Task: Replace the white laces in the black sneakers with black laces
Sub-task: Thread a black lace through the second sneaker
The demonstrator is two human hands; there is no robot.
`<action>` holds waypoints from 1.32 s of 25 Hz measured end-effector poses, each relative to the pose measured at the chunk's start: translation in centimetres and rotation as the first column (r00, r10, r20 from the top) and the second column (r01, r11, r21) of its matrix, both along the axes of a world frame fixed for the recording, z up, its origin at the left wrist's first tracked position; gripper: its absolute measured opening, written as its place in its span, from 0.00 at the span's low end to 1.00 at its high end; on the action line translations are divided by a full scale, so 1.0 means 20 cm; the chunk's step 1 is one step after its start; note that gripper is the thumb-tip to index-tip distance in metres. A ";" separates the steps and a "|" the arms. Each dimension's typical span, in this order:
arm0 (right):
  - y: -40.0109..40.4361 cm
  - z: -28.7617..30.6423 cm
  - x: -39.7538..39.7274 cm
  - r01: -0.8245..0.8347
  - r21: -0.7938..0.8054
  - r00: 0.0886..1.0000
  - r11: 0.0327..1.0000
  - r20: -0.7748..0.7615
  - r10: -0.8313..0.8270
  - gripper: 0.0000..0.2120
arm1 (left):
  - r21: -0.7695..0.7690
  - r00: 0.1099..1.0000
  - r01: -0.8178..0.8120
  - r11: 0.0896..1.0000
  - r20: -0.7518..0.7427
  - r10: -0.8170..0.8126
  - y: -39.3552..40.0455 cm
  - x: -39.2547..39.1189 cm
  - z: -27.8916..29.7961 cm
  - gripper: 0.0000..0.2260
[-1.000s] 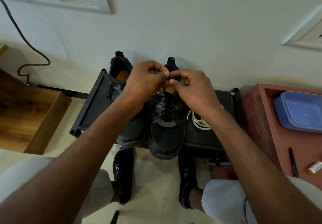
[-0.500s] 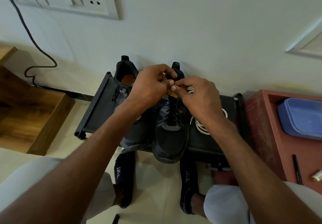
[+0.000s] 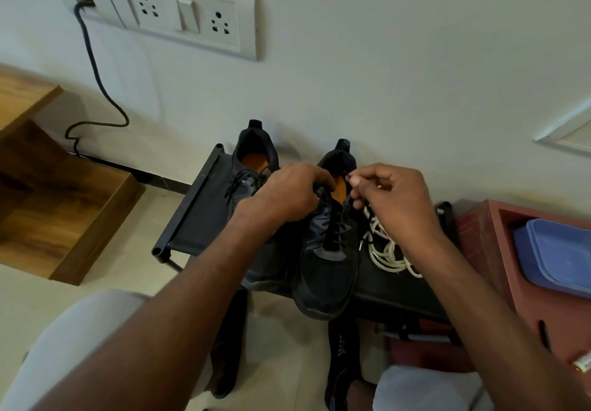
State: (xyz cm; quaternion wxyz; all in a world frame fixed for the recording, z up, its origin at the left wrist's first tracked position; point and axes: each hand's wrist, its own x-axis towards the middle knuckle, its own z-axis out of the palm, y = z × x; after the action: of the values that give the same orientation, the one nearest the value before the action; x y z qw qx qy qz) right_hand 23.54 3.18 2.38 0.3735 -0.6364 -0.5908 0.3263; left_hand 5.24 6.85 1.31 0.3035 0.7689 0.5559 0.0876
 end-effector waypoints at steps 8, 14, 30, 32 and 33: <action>0.04 -0.16 -0.08 -0.081 0.047 0.837 0.996 0.545 0.042 0.06 | -0.026 0.997 -0.050 0.998 0.050 0.051 0.02 -0.02 -0.03 0.20; 0.08 -0.19 -0.08 -0.042 -0.034 0.911 0.999 0.408 0.052 0.06 | -0.054 0.985 -0.145 0.988 0.089 0.150 0.02 -0.03 -0.05 0.18; 0.12 -0.16 -0.05 -0.179 -0.246 0.904 0.952 0.341 0.258 0.13 | 0.078 0.937 -0.319 0.944 0.177 0.302 -0.05 0.06 -0.08 0.06; 0.13 -0.15 -0.02 -0.115 -0.220 0.936 0.969 0.302 0.179 0.09 | -0.046 0.798 -0.343 0.938 0.512 0.317 -0.02 0.05 0.01 0.06; 0.13 -0.15 0.00 -0.068 -0.206 0.955 0.976 0.270 0.123 0.08 | -0.198 0.557 -0.303 0.932 0.757 0.342 0.00 0.03 0.07 0.07</action>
State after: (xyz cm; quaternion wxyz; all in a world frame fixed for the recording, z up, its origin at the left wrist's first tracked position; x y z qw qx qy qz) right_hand 23.47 5.85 -0.58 0.2054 -0.6803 -0.6333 0.3065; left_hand 5.89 6.77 2.78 0.5099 0.5317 0.5012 0.4540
